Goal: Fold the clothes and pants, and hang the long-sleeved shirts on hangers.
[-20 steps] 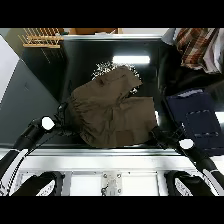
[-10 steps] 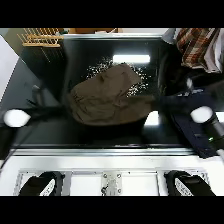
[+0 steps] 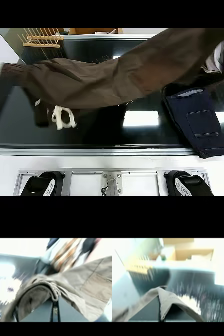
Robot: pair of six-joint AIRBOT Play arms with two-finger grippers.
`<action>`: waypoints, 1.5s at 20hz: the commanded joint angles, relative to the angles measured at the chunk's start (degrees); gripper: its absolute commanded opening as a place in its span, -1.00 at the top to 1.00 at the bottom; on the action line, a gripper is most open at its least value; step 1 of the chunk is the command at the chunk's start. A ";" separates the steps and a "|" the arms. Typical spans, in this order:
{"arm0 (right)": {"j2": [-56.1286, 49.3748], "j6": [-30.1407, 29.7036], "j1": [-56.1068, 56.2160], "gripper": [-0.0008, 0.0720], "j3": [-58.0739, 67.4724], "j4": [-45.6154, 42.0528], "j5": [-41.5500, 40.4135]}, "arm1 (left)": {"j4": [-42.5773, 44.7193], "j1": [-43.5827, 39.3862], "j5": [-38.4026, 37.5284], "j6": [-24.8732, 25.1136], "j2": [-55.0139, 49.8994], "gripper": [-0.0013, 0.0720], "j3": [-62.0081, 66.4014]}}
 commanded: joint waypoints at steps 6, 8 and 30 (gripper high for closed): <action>-3.80 3.45 0.33 0.98 6.56 -0.11 -3.23 | -0.96 -0.46 -4.50 -3.45 -6.40 0.92 0.39; -10.25 3.76 1.92 0.98 6.56 -0.15 -2.89 | -0.94 -0.46 -5.86 -3.43 -11.17 0.92 -4.76; -21.05 -0.61 4.68 0.97 11.21 -1.84 -13.03 | 0.42 -2.40 7.30 7.10 -33.31 0.92 17.07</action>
